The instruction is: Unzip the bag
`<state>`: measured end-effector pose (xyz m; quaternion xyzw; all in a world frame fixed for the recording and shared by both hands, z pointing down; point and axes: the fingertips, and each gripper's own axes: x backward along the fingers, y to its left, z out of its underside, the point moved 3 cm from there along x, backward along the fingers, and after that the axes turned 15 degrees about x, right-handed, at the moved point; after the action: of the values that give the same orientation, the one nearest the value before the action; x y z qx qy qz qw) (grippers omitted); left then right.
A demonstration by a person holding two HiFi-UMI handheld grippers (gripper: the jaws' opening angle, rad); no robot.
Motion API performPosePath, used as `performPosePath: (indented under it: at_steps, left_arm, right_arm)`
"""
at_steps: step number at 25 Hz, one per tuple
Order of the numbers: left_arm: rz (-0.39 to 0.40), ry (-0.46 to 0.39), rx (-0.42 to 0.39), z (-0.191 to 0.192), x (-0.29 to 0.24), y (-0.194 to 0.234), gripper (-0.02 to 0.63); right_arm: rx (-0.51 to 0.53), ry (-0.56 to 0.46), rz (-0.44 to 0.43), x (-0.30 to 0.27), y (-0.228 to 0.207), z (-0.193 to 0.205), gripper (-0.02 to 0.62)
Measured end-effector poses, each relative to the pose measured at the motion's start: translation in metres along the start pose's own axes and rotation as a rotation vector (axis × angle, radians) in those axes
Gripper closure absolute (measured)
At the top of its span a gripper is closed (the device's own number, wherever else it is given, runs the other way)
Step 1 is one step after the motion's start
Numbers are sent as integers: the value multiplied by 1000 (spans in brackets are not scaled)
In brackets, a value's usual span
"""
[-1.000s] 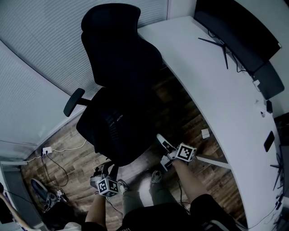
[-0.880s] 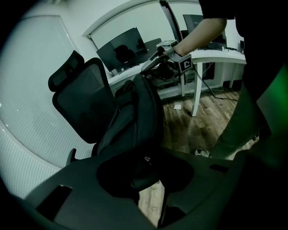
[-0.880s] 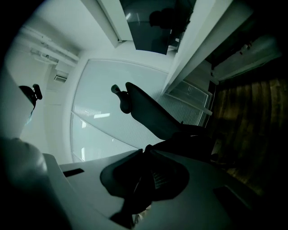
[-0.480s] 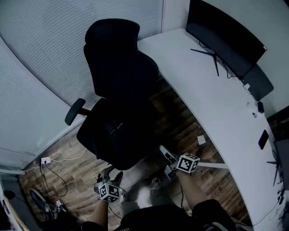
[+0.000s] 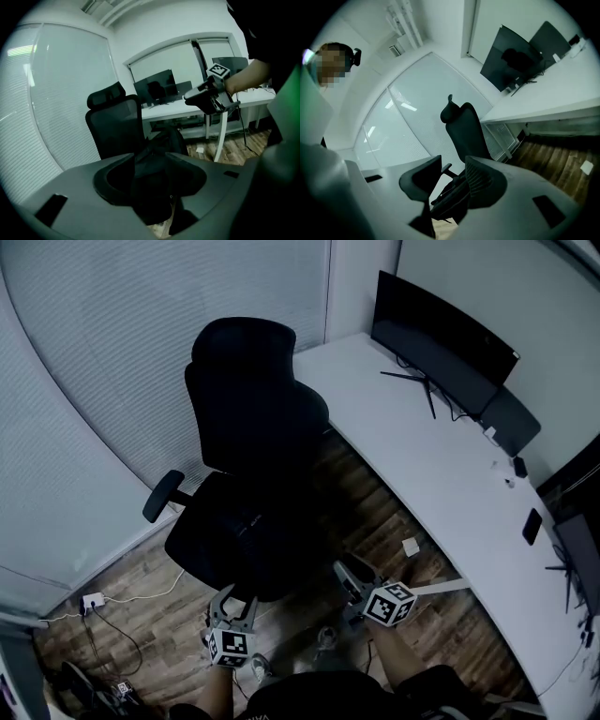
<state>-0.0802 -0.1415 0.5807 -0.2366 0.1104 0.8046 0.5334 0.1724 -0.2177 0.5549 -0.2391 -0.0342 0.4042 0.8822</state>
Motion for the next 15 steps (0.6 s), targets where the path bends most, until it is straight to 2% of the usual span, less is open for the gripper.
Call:
performPosePath:
  at_steps: [4,8,15]
  left_arm:
    - [17,-102,36,-27,29,8,405]
    - [56,-177,113,-40,61,10,405]
    - [110,-244,109,-48,120,16,407]
  right_arm:
    - [84,-22,43,15,39,-7,456]
    - [111,-56,68,29,73,-9,457]
    - [144,-108,113,54,130,-10,457]
